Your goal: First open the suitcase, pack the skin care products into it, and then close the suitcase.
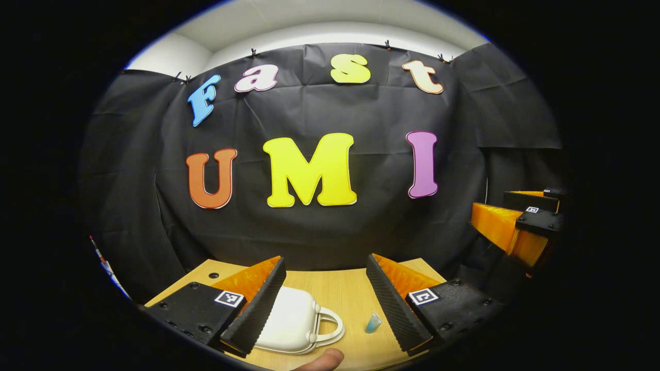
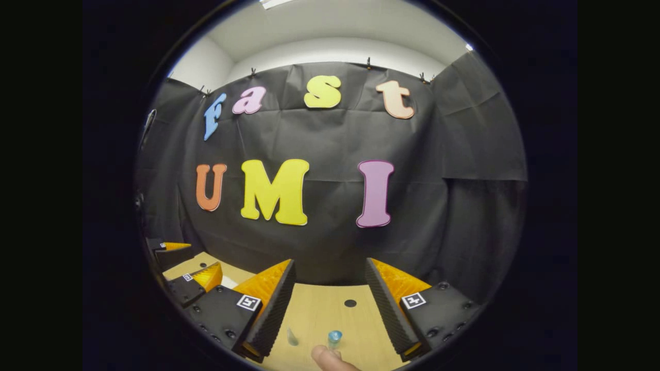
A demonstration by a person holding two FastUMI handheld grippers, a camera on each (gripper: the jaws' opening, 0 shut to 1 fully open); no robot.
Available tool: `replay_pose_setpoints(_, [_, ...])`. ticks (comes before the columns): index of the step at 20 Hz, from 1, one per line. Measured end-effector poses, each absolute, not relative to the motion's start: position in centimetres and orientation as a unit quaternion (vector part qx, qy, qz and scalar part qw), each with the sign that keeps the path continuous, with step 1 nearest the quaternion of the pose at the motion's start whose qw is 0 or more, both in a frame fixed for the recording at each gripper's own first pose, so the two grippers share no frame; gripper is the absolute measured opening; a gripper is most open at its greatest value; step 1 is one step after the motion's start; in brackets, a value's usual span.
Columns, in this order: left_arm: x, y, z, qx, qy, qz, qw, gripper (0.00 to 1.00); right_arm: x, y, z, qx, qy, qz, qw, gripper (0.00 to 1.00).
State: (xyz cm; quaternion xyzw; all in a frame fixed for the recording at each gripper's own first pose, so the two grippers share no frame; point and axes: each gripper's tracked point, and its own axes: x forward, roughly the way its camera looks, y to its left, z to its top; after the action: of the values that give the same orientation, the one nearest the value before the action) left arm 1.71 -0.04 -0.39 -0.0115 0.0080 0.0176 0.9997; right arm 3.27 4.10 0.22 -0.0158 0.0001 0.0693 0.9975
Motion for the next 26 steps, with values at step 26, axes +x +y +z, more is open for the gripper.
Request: replay_pose_setpoints(26, [8.0,-3.5,-23.3,0.371,0.063,-0.049,0.925,0.97,4.6,-8.0,-5.3,-0.039,0.041,-0.008,0.998,0.80])
